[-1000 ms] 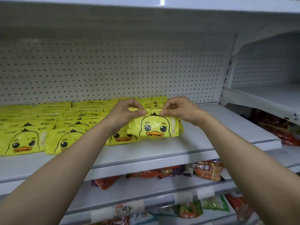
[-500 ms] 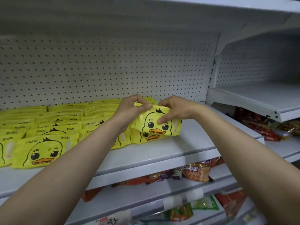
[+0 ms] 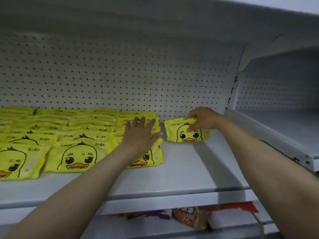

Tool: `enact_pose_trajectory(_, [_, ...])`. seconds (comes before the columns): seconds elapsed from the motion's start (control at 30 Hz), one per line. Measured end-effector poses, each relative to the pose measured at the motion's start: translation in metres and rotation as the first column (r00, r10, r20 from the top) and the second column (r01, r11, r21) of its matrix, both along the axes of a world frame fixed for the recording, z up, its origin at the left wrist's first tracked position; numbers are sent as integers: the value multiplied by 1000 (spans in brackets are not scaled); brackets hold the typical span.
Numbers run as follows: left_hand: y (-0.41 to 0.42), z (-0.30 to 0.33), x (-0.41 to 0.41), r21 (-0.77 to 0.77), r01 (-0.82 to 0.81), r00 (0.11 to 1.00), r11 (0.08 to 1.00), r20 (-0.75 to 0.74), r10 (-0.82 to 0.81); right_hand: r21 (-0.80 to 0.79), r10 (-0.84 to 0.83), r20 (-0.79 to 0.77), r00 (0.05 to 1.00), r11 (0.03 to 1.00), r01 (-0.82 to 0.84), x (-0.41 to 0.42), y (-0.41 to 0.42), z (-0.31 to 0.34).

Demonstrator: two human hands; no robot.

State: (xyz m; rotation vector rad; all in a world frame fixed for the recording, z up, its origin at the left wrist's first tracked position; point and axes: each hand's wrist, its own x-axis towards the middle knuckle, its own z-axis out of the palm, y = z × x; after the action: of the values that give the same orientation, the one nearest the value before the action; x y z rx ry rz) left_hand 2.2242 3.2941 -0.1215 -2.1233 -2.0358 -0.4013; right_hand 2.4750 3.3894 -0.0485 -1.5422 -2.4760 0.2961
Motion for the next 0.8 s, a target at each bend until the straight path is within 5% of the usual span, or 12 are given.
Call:
enact_pose_trajectory(0.33, [6,0,11,3,-96,995,995,29,96,19,119,-96,988,993,-117,-17,71,-34])
enact_pose_trajectory(0.8, [6,6,23,37,-189,981,981,42,188,219,62,-56,997,975,-48,-39,102,-52])
